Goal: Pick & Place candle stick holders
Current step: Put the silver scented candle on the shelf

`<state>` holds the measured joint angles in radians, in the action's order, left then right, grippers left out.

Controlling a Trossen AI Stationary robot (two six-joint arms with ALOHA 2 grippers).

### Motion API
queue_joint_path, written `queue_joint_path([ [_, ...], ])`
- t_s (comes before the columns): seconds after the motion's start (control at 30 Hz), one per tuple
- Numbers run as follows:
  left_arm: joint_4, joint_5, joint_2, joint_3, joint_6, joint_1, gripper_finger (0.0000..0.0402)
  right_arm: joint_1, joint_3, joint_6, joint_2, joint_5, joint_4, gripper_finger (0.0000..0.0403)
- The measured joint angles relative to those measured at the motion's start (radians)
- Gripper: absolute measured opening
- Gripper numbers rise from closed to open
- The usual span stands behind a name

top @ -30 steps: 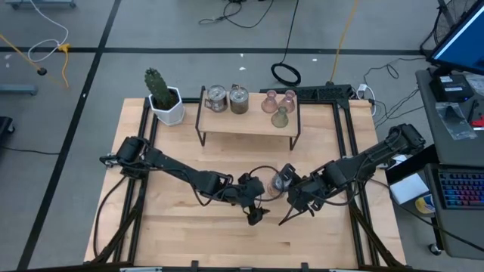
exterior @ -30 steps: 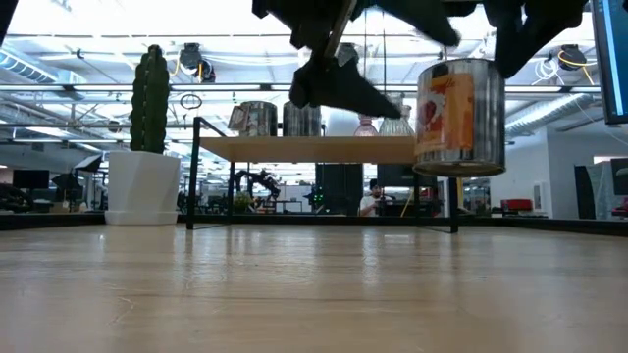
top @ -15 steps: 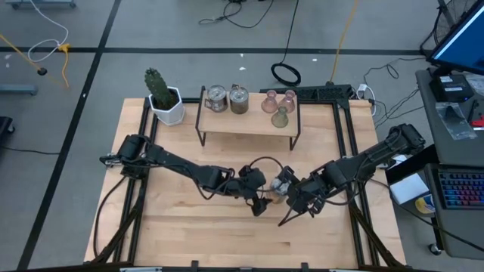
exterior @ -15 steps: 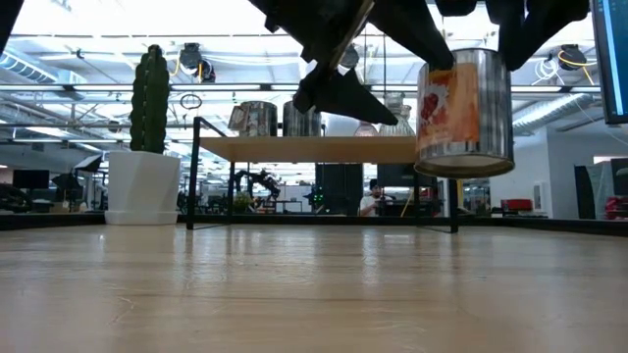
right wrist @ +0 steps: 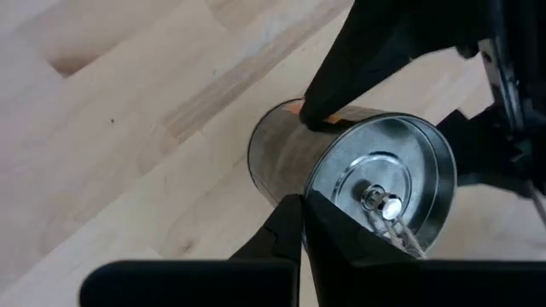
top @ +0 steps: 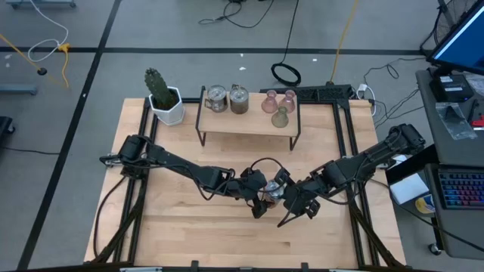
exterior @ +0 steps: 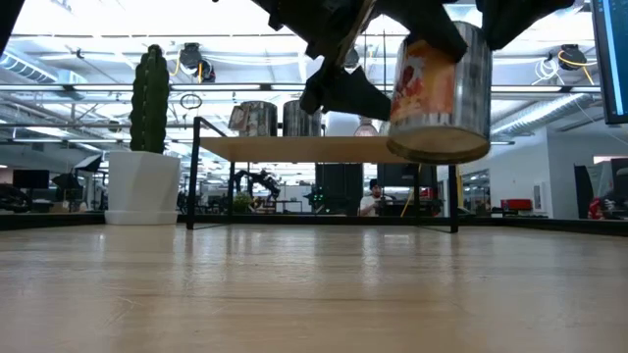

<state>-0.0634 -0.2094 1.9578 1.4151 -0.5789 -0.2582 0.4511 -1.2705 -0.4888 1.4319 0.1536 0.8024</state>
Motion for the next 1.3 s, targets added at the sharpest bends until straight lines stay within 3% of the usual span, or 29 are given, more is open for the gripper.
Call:
queue_joint_path([
  [0.6,0.107,-0.012,0.035,-0.002,0.017,0.010,0.0392,-0.014,0.000,0.011,0.001,0.000,-0.083,0.0000],
  [0.77,0.109,-0.021,0.035,-0.002,0.001,0.009,0.0361,-0.014,0.000,0.013,0.001,-0.001,-0.087,0.0000],
  [1.3,0.101,-0.056,0.035,-0.002,-0.052,0.002,0.0360,-0.014,0.000,0.040,0.001,0.020,-0.087,0.0005],
])
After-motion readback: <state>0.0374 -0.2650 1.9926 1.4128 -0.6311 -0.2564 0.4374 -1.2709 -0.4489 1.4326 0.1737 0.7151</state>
